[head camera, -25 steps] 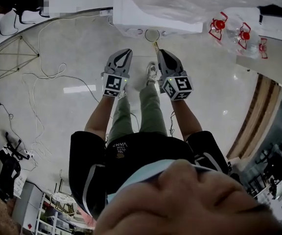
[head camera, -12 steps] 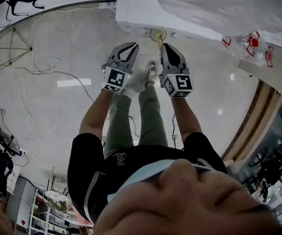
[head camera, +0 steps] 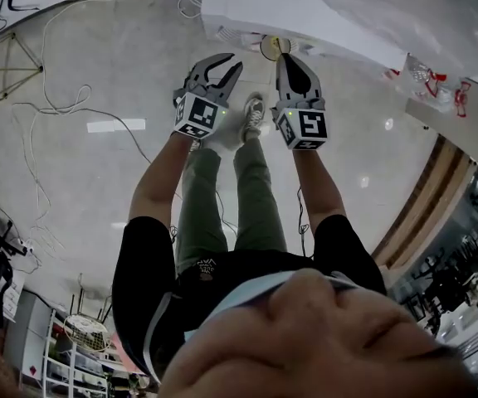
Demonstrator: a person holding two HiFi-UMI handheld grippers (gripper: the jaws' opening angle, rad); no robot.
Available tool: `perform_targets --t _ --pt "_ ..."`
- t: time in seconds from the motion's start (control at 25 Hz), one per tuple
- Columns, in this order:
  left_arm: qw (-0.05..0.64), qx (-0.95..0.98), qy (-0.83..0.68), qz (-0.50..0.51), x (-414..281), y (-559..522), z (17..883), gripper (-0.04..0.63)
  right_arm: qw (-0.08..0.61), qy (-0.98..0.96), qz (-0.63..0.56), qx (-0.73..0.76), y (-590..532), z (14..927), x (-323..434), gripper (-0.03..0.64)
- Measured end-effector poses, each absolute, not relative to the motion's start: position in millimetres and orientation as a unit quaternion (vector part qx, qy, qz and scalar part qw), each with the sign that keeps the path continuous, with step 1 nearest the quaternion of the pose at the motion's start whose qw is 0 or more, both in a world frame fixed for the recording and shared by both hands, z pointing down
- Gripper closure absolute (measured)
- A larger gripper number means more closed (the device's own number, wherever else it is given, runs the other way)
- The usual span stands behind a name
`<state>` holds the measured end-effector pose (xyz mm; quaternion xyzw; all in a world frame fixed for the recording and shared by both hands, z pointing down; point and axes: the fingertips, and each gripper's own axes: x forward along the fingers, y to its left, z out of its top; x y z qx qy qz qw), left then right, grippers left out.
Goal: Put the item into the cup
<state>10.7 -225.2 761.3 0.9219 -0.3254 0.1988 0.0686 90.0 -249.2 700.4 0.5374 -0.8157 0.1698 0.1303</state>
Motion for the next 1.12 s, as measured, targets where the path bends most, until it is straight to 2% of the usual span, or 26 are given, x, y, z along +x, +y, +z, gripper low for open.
perform_targets --t 0.44,0.88,1.12 --pt "0.071 0.923 -0.313 0.212 28.3 -235.4 800.2 0.448 0.138 -0.826 0.119 0.533 -263.9 707.0 87.5 0.575" --pt "0.073 0.922 -0.297 0.238 43.8 -239.0 825.8 0.442 0.162 -0.842 0.077 0.508 -268.1 713.2 77.0 0.575" --pt "0.078 0.921 -0.297 0.239 50.5 -246.0 831.6 0.426 0.163 -0.843 0.095 0.504 -264.2 720.6 75.9 0.575"
